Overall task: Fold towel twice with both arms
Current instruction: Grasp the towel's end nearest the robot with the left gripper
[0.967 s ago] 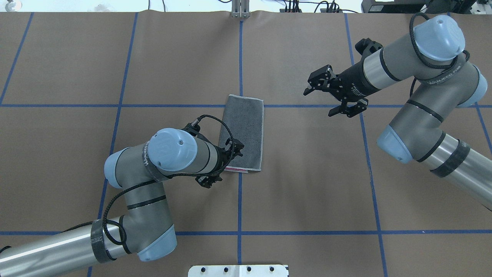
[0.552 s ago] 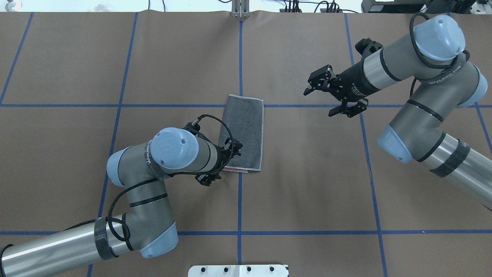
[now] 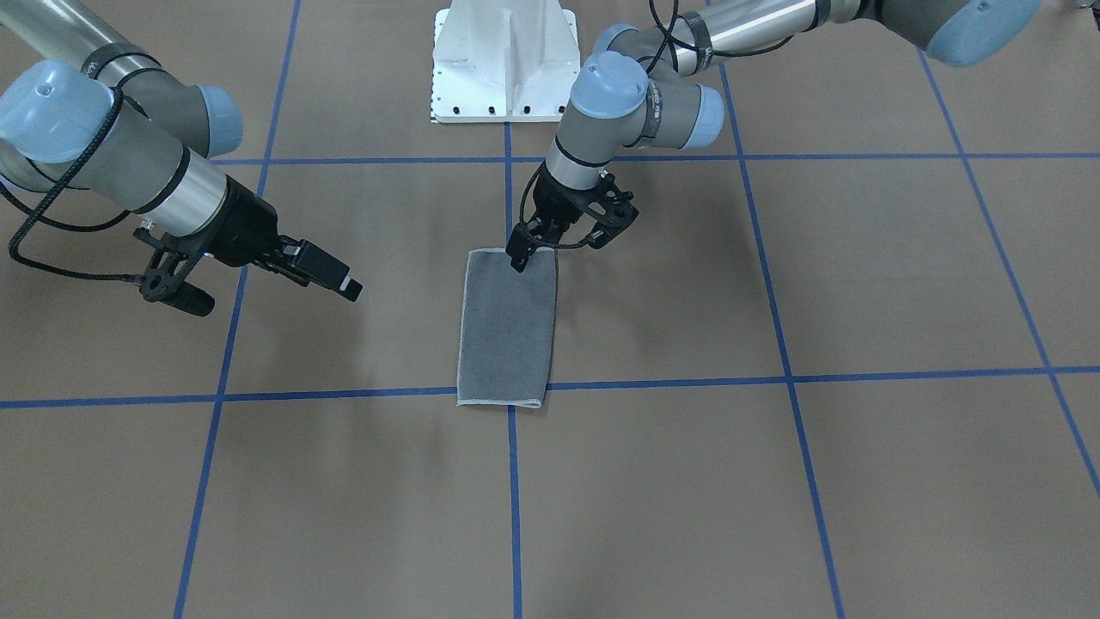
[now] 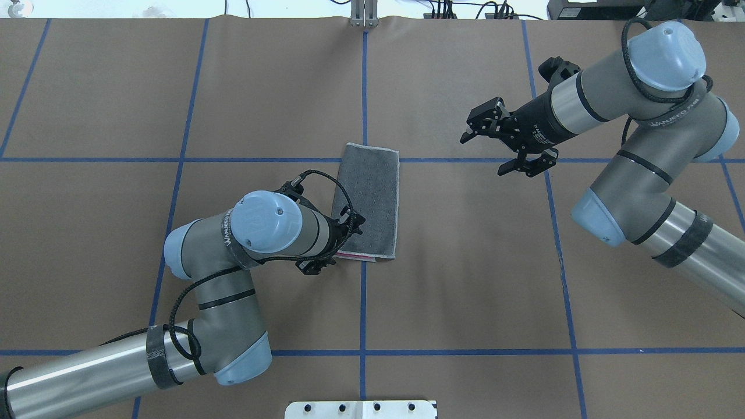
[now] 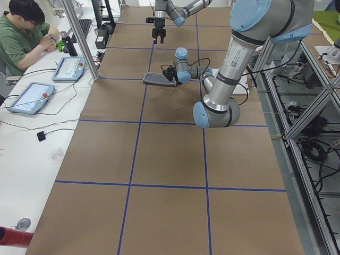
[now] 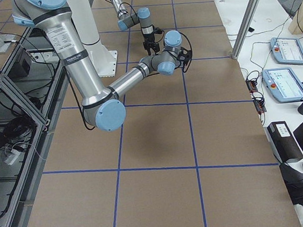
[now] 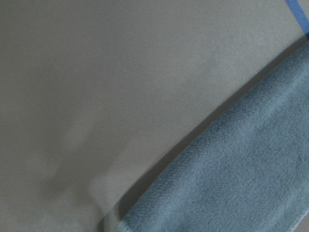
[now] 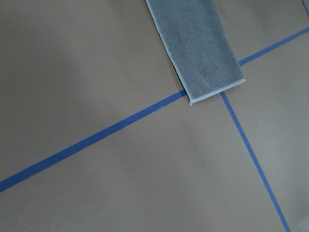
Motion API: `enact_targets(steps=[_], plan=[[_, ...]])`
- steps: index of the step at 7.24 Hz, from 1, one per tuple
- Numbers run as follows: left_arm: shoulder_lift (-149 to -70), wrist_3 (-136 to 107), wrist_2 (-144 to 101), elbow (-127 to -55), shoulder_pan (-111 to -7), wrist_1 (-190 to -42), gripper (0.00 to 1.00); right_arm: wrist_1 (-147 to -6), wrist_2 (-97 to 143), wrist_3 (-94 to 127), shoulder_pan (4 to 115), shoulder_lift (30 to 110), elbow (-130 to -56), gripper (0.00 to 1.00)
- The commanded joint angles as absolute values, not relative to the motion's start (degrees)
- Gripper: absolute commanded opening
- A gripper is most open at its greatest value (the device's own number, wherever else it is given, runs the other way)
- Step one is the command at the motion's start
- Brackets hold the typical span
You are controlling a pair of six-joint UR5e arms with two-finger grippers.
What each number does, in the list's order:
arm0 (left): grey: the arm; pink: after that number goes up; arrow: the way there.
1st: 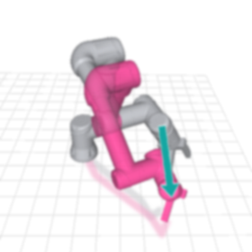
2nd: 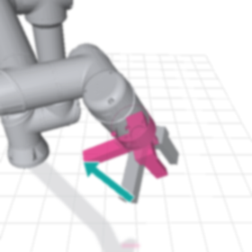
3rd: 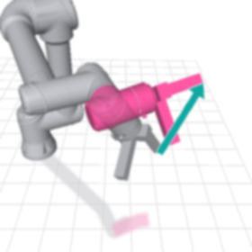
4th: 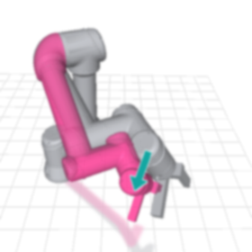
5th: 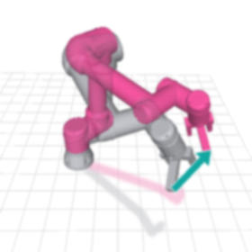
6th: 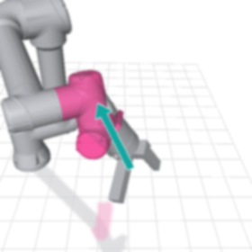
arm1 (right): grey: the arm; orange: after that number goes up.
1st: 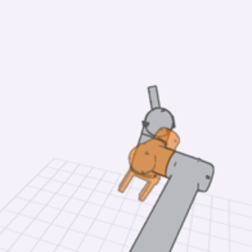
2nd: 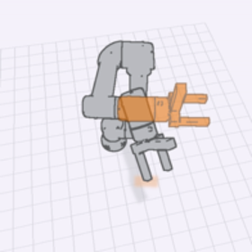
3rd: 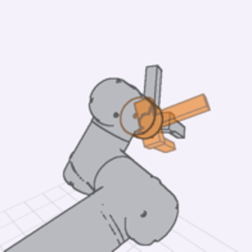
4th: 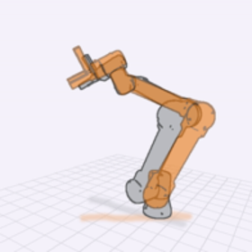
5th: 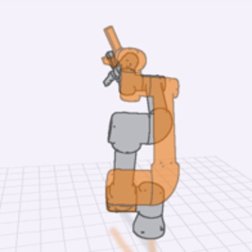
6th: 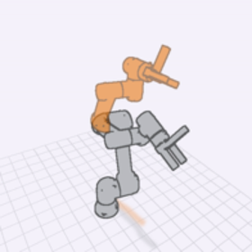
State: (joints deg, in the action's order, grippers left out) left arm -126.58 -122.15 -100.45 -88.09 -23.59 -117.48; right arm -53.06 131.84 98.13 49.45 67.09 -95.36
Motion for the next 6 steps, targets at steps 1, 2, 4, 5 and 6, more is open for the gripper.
enact_targets(steps=[1,2,4,5,6], plan=[[-126.7,-122.1,-100.3,-87.2,-23.6,-118.4,0.82,-53.1,131.8,98.1,49.5,67.1,-95.4,1.00],[-126.7,-122.1,-100.3,-87.2,-23.6,-118.4,0.82,-53.1,131.8,98.1,49.5,67.1,-95.4,1.00],[-126.7,-122.1,-100.4,-87.2,-23.6,-118.5,0.77,-53.1,131.8,98.2,49.5,67.1,-95.3,1.00],[-126.7,-122.1,-100.4,-87.2,-23.6,-118.5,0.69,-53.1,131.8,98.2,49.5,67.1,-95.3,1.00],[-126.7,-122.1,-100.4,-87.2,-23.6,-118.5,0.62,-53.1,131.8,98.1,49.5,67.1,-95.3,1.00]])
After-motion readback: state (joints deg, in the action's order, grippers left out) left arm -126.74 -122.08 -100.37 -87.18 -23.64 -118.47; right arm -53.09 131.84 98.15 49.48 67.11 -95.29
